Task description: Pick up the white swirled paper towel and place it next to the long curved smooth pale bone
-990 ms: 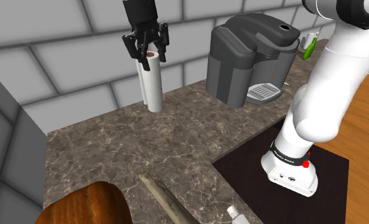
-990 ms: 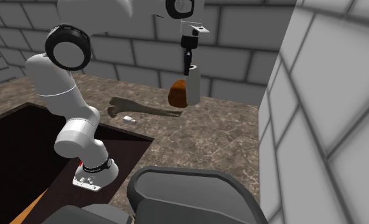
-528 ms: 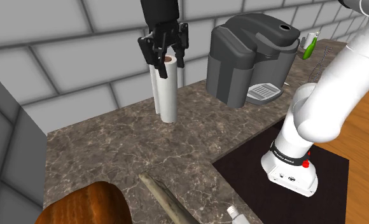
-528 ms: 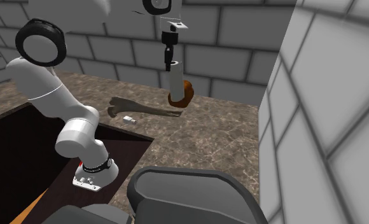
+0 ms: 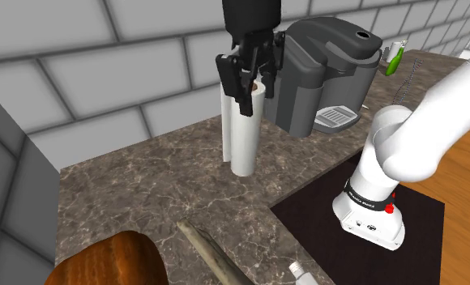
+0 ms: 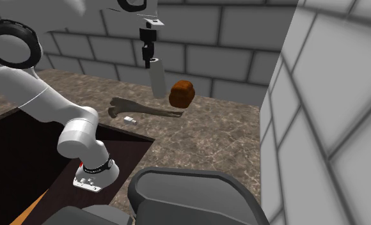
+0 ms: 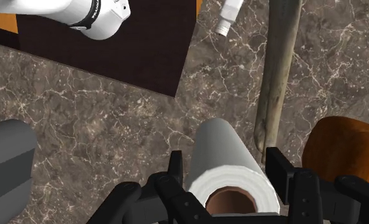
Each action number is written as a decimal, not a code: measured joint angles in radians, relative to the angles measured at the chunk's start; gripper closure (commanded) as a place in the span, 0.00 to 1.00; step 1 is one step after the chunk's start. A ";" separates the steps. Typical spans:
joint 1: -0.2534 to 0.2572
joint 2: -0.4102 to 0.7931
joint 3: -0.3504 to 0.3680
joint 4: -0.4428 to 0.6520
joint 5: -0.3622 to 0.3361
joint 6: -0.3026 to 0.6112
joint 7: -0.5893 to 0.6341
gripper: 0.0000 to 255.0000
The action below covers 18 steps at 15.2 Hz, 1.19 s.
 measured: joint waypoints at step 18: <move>0.135 -0.268 0.166 -0.016 0.251 -0.161 0.328 1.00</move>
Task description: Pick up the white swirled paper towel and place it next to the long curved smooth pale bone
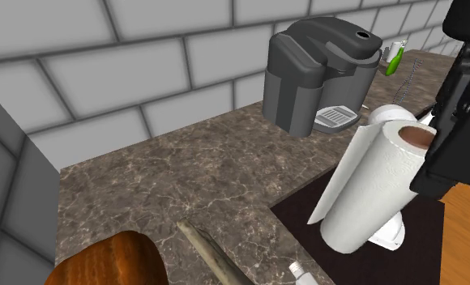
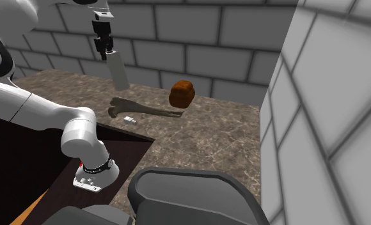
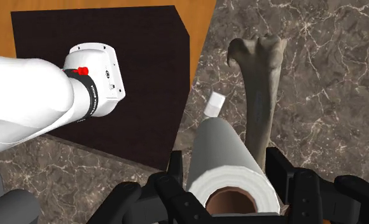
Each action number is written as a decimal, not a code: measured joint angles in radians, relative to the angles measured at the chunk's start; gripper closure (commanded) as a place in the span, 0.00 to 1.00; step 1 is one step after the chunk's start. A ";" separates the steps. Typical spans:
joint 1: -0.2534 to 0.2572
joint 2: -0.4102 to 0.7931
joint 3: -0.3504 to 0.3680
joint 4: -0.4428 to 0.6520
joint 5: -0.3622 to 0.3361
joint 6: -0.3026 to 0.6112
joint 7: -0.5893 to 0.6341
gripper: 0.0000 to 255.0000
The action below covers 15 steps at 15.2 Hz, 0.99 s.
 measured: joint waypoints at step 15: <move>0.017 -0.041 0.246 0.196 0.221 -0.066 0.367 1.00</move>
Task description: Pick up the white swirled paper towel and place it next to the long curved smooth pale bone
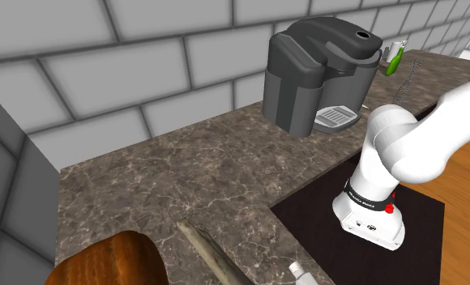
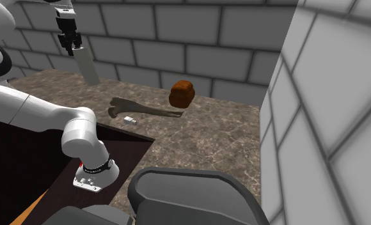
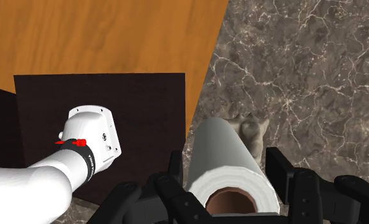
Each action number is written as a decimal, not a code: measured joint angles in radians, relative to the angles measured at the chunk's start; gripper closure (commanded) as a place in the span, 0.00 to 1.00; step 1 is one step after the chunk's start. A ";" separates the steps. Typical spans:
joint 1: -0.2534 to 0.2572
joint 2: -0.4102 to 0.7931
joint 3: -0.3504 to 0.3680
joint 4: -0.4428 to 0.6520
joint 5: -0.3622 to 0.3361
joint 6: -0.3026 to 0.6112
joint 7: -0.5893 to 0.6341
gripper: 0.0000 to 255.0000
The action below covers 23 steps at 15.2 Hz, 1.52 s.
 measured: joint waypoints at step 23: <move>0.081 -0.167 0.054 -0.370 0.091 0.216 -0.088 1.00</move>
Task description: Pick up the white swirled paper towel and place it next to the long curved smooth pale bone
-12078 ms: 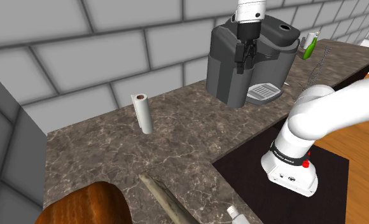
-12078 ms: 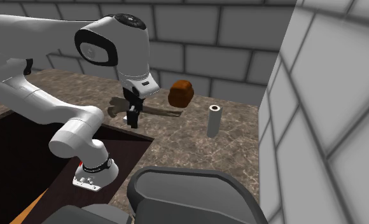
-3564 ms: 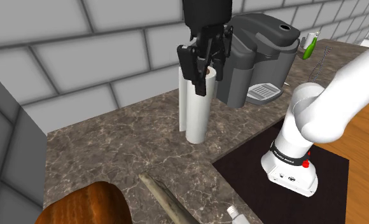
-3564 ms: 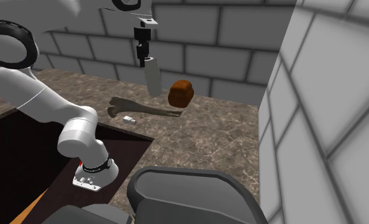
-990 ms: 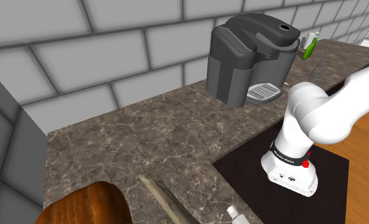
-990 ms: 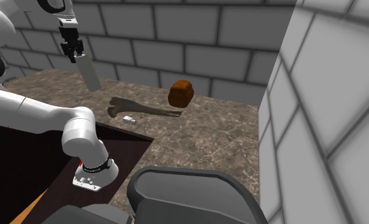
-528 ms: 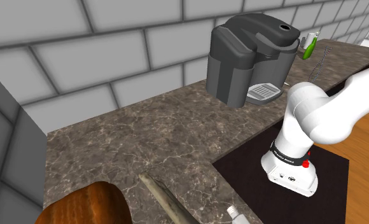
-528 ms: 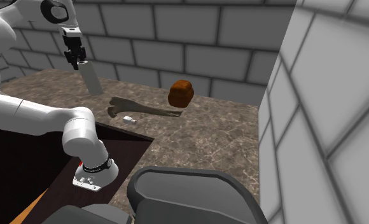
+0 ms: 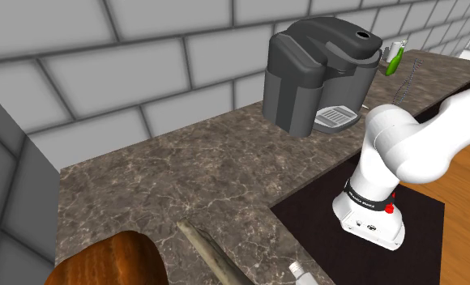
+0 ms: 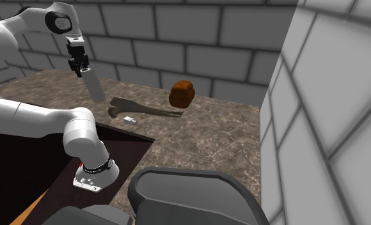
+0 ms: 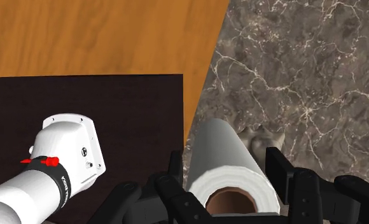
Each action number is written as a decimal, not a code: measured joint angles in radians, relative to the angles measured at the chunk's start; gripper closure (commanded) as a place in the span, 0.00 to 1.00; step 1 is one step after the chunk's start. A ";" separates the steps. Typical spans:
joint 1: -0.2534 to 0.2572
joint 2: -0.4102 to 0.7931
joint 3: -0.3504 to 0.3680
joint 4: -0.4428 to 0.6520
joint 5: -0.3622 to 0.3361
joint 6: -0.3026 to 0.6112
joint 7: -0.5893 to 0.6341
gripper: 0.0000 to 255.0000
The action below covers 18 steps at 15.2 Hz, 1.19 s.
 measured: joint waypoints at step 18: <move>0.028 -0.068 0.117 -0.219 0.102 0.174 -0.057 1.00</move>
